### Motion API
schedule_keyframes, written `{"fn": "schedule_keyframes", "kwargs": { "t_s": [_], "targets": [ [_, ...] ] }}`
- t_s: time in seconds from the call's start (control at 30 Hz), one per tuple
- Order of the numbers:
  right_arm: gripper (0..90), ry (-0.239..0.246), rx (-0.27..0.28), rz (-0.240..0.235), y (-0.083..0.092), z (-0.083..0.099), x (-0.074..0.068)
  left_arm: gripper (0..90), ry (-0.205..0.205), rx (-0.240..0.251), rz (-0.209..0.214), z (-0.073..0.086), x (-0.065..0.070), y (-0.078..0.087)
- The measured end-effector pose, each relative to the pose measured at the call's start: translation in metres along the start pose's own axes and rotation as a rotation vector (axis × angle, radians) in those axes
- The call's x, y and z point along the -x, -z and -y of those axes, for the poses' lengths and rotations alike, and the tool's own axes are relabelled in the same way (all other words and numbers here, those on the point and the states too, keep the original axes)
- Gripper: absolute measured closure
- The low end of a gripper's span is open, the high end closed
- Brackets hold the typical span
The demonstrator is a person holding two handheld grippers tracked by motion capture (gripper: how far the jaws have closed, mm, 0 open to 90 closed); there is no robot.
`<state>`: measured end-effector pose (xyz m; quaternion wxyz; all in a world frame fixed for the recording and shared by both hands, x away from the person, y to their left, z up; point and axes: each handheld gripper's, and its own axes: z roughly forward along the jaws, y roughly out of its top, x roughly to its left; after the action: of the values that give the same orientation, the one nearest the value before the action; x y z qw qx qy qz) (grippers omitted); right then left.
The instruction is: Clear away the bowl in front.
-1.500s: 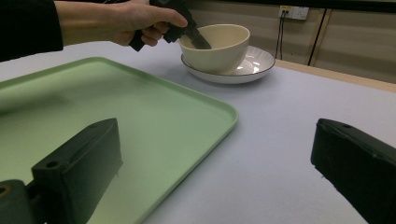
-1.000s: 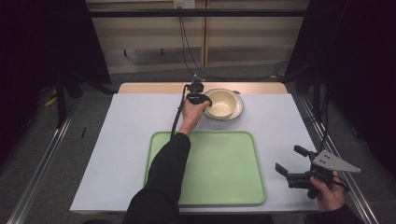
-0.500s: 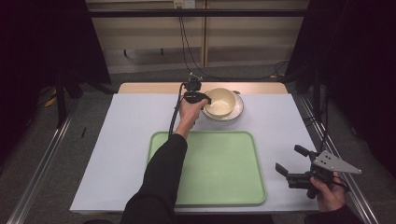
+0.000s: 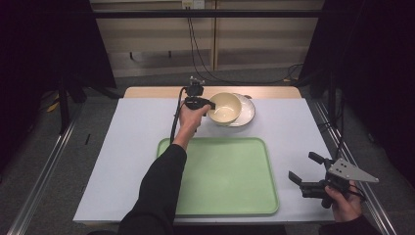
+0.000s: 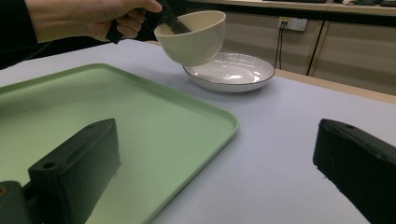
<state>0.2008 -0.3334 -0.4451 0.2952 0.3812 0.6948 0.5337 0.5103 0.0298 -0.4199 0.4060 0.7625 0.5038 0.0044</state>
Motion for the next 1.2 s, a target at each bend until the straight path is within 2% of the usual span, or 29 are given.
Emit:
{"fn": "schedule_keyframes", "kwargs": {
  "t_s": [0.03, 0.07, 0.1, 0.2, 0.23, 0.33, 0.37, 0.6, 0.73, 0.8, 0.9, 0.93, 1.03, 1.2],
  "targets": [
    [0.3, -0.003, 0.003, -0.002, -0.001, 0.0, 0.0, 82.6, 0.009, 0.012, 0.006, 0.0, 0.001, 0.001],
    [0.3, -0.003, 0.003, -0.002, -0.001, 0.0, 0.0, 82.6, -0.006, -0.002, -0.003, 0.0, 0.001, 0.003],
    [0.3, -0.001, 0.0, -0.002, 0.0, 0.0, 0.0, 82.6, -0.007, 0.001, 0.007, 0.0, 0.001, 0.005],
    [0.3, -0.006, 0.003, -0.005, 0.0, 0.0, 0.0, 82.7, 0.01, 0.024, 0.023, 0.003, 0.003, 0.011],
    [0.3, -0.006, 0.002, -0.005, 0.0, 0.0, 0.0, 82.8, -0.004, 0.014, 0.028, 0.003, 0.003, 0.013],
    [0.3, -0.004, 0.004, -0.003, 0.0, 0.0, 0.0, 82.6, -0.037, 0.032, 0.022, 0.005, 0.007, 0.017],
    [0.2, -0.005, 0.003, -0.004, 0.0, 0.0, 0.0, 82.5, -0.028, 0.027, 0.038, 0.007, 0.007, 0.018],
    [0.3, -0.003, 0.007, -0.001, 0.0, -0.001, 0.0, 82.6, -0.055, 0.012, 0.049, 0.014, 0.011, 0.024],
    [0.2, -0.003, 0.006, -0.002, 0.0, 0.0, 0.0, 82.7, -0.052, 0.012, 0.076, 0.017, 0.015, 0.029],
    [0.2, -0.005, 0.005, 0.001, 0.0, -0.001, 0.0, 82.9, -0.051, 0.018, 0.075, 0.02, 0.019, 0.03],
    [0.2, 0.001, 0.0, -0.004, 0.0, 0.0, 0.0, 82.8, -0.078, -0.002, 0.096, 0.026, 0.024, 0.032],
    [0.2, 0.001, 0.0, -0.004, 0.0, 0.0, 0.0, 82.8, -0.078, -0.002, 0.096, 0.026, 0.024, 0.032],
    [0.1, -0.003, 0.006, -0.009, 0.0, -0.001, 0.0, 82.7, -0.113, 0.002, 0.119, 0.031, 0.031, 0.033],
    [0.1, -0.005, -0.001, -0.012, 0.0, 0.0, 0.0, 82.8, -0.118, -0.005, 0.14, 0.035, 0.039, 0.034]
  ]
}}
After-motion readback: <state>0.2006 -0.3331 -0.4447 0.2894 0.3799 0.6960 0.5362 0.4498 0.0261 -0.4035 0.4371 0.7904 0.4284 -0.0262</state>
